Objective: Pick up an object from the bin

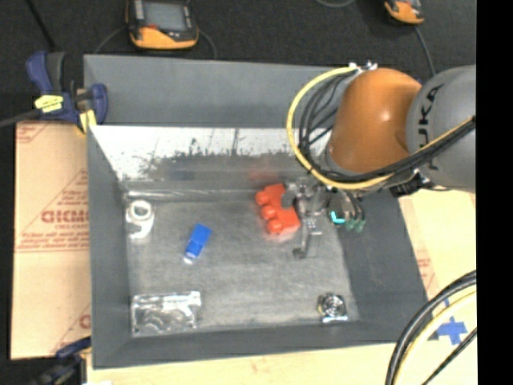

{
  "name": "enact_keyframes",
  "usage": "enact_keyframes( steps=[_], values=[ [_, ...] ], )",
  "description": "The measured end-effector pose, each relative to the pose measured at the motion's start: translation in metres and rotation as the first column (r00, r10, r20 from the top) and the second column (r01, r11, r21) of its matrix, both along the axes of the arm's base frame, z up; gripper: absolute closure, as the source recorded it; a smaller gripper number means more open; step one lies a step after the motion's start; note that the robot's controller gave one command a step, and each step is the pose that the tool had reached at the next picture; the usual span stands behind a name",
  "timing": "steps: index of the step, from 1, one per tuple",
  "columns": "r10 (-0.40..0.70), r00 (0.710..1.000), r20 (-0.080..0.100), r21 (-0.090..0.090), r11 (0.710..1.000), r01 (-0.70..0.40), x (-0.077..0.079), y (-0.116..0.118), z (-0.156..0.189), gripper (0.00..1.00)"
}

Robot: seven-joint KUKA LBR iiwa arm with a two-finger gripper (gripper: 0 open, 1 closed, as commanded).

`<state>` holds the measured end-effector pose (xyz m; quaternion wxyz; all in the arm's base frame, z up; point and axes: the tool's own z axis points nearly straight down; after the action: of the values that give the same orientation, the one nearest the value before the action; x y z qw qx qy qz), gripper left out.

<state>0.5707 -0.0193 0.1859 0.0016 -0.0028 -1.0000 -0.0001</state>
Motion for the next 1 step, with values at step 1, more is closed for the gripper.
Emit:
enact_keyframes(
  steps=[1],
  values=[
    [-0.058,0.998,0.010,-0.003,0.998,0.058,0.0639,-0.0876,-0.0506,0.00]
  ],
)
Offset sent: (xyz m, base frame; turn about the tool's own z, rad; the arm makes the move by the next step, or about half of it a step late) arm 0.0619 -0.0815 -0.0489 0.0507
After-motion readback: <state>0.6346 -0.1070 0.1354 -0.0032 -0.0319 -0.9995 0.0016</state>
